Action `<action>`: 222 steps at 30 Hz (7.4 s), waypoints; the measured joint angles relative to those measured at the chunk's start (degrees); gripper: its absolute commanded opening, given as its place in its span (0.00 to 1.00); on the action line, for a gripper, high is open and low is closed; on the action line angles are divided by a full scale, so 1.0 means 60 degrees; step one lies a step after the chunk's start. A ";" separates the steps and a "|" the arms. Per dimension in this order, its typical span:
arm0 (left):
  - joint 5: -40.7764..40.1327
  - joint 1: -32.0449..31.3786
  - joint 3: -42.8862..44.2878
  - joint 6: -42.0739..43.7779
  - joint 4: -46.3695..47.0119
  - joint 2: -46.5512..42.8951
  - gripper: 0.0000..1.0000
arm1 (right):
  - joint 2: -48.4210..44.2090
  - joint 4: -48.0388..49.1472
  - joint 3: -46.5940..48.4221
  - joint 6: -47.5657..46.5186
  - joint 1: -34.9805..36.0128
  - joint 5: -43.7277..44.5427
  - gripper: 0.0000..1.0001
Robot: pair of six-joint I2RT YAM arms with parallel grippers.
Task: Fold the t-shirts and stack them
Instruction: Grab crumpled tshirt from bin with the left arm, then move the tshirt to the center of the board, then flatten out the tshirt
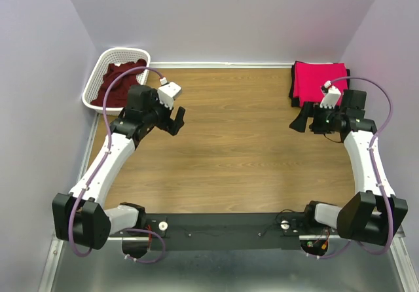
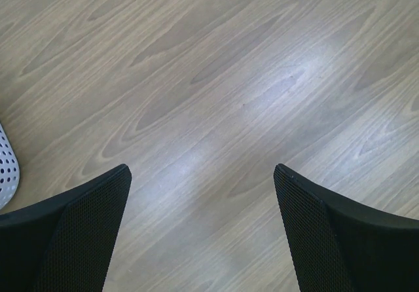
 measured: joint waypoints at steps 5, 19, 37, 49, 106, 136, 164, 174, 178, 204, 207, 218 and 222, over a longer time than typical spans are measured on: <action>0.0084 0.0025 0.1202 0.0219 -0.0572 0.0725 0.98 | -0.0073 0.0007 -0.0138 0.0047 0.0004 0.0102 1.00; -0.0353 0.2976 1.0287 0.0627 -0.1730 0.6597 0.98 | 0.0007 0.0142 -0.0361 -0.0058 0.0000 0.0284 1.00; -0.1453 0.4433 1.2316 0.0718 -0.1927 1.1526 0.98 | 0.0627 0.0153 -0.0535 -0.0135 0.0000 0.0291 1.00; -0.2080 0.4736 1.2896 0.0743 -0.1344 1.3125 0.98 | 0.1086 0.0149 -0.0561 -0.0127 0.0000 0.0433 1.00; 0.3497 0.0958 0.9092 -0.0954 -0.0488 0.3603 0.83 | 0.0324 0.0135 -0.0557 -0.0131 0.0000 0.0382 1.00; 0.2758 0.0251 -0.0138 0.3115 -0.1104 0.3297 0.89 | 0.4517 -0.0969 -0.0004 -0.1781 0.4768 0.1435 0.84; 0.1395 0.3115 0.1486 0.5020 -0.3275 0.4186 0.08 | 0.6062 -0.0907 0.3220 -0.3235 0.2863 0.4612 0.27; 0.0747 0.3410 0.1089 0.5592 -0.3614 0.4022 0.84 | 0.5887 -0.2437 0.4408 -0.3519 0.2725 0.4007 0.61; 0.0965 0.3483 0.1096 0.5763 -0.3905 0.3712 0.84 | 0.4543 -0.3093 0.3781 -0.3544 0.3665 0.3435 0.58; 0.1752 0.3031 0.0882 0.4816 -0.3825 0.4714 0.39 | 0.5421 -0.2222 0.0474 -0.2801 0.8397 0.4342 0.15; 0.2124 0.3031 0.1271 0.4437 -0.3679 0.5005 0.00 | 0.5202 -0.2142 0.0164 -0.2881 0.8397 0.4714 0.00; 0.2397 0.3858 0.2055 0.4229 -0.3825 0.4736 0.00 | 0.3512 -0.1887 -0.1716 -0.3563 0.7599 0.5785 0.01; 0.2386 0.3931 0.2098 0.4011 -0.3850 0.4758 0.00 | 0.3453 -0.1679 -0.1683 -0.3927 0.7147 0.5821 0.01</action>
